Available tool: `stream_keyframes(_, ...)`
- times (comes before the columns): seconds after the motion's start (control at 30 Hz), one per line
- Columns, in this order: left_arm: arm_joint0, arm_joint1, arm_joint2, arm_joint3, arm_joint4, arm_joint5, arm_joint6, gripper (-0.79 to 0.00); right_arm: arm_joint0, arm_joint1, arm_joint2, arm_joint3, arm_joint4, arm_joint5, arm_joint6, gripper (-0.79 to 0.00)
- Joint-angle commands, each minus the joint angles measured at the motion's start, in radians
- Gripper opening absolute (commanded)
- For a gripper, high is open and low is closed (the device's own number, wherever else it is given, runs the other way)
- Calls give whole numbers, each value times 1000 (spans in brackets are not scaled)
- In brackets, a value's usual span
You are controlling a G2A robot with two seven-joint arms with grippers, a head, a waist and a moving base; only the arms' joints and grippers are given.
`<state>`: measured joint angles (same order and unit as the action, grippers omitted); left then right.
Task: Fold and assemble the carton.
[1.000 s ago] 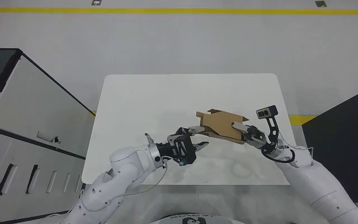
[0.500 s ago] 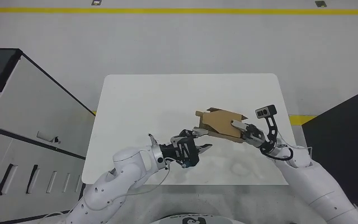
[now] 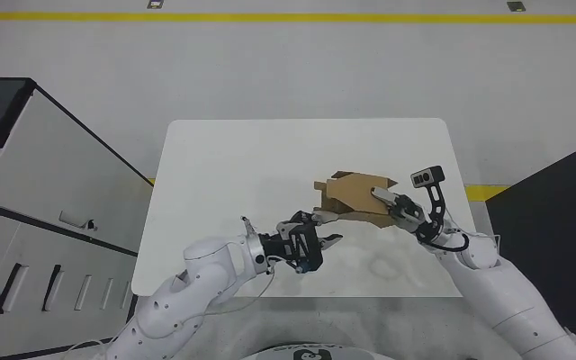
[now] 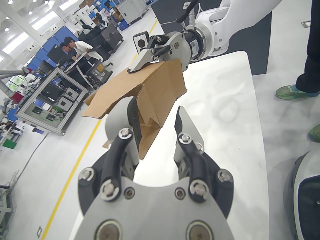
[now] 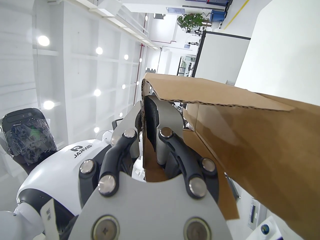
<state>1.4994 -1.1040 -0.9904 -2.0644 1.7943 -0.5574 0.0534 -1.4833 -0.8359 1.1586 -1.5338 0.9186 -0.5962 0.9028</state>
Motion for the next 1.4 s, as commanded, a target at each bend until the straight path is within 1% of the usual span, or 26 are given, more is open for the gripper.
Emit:
stream_keyframes(0.0, -1, 0, 3, -1, 1, -3, 0, -449, -2, -2, 3, -1, -4, 5, -4, -785)
stream_keyframes(0.17, -5, 0, 15, 0, 0, -15, 1, -471, -6, -10, 10, -4, -18, 16, -14, -785)
stream_keyframes(0.7, -29, -2, 49, 19, 1, -20, -2, -456, -17, -33, 21, -22, -41, 44, -9, -785)
stream_keyframes(0.9, -14, 7, -4, 14, -4, -2, -19, -425, -26, -39, 38, -16, -24, 34, 33, -785)
stream_keyframes(1.23, 48, 30, -119, -25, 2, -5, -24, -443, -53, -40, 98, -3, -17, -16, 140, -785)
stream_keyframes(1.3, 58, 33, -136, -34, 2, -6, -22, -456, -60, -40, 112, 1, -17, -23, 157, -785)
stream_keyframes(1.33, 62, 34, -142, -39, 1, -3, -19, -496, -63, -40, 118, 2, -15, -25, 166, -785)
stream_keyframes(1.37, 66, 35, -147, -42, 1, 6, -13, -653, -66, -40, 124, 5, -13, -28, 170, -785)
